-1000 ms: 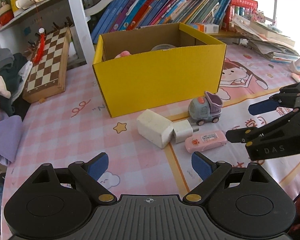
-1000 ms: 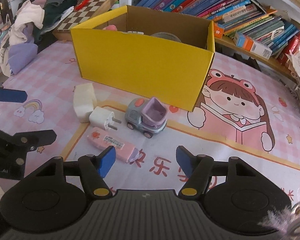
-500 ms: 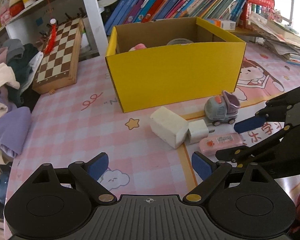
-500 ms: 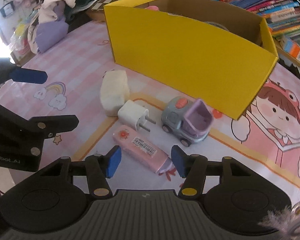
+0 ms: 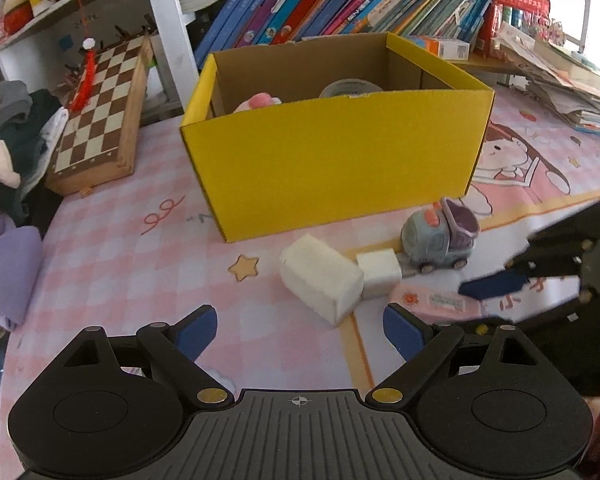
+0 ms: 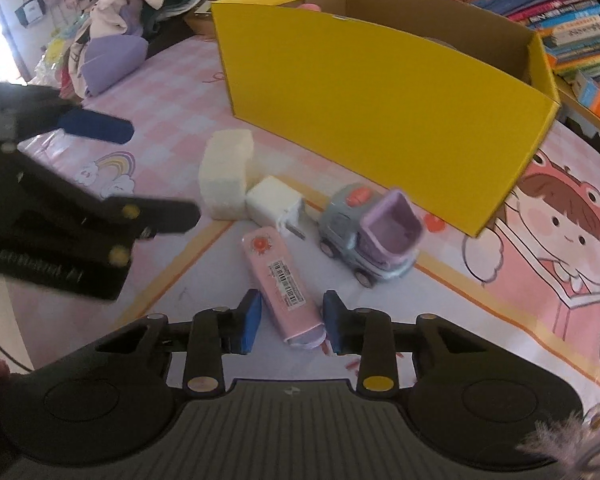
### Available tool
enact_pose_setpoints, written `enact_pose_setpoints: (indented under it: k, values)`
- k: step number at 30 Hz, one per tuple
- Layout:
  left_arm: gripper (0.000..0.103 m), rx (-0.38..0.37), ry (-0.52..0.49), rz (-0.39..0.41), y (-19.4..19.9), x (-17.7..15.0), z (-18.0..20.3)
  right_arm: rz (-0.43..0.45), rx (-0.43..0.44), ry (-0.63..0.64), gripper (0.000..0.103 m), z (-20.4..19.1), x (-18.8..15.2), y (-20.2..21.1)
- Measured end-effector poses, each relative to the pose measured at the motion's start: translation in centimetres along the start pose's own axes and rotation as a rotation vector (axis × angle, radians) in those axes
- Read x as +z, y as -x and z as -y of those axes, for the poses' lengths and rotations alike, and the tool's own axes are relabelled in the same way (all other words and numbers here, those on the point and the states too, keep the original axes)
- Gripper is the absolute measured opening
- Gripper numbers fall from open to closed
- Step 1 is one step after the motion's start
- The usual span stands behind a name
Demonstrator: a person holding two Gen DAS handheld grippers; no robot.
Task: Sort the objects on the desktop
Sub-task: 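Reach the right tool to the pink eraser while the left tool approaches the white block, then grasp the pink eraser with the right tool while the left tool grasps the white block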
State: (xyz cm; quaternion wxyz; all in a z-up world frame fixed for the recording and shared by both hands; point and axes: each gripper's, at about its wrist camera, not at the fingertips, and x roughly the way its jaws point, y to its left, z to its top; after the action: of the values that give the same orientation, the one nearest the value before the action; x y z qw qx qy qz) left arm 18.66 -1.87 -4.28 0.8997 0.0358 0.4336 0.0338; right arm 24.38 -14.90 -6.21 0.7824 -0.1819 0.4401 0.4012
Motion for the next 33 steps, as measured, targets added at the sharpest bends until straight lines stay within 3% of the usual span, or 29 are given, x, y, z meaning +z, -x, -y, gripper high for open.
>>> enact_pose_setpoints:
  k: [8,10,16,21,31,33]
  values:
    - [0.09,-0.026,0.033,-0.002,-2.5,1.5,0.1,-0.006,-0.015,-0.011,0.027,0.7,-0.4,0.4]
    - [0.078,-0.03,0.043,-0.005,-2.9,1.7,0.0,-0.006,-0.013,-0.005,0.027,0.6,-0.4,0.4]
    - [0.063,-0.035,0.059,-0.013,-3.3,2.0,-0.2,-0.004,-0.015,0.011,0.028,0.5,-0.2,0.1]
    - [0.062,-0.017,0.009,0.007,-3.6,2.6,1.3,0.003,-0.02,0.037,0.029,0.1,0.1,-0.3]
    - [0.067,-0.043,0.147,-0.001,-4.2,2.5,-1.1,0.005,-0.029,0.066,0.03,-0.2,0.3,-0.5]
    - [0.06,-0.047,0.159,-0.002,-4.0,2.3,-1.5,0.004,-0.027,0.061,0.029,-0.2,0.3,-0.4]
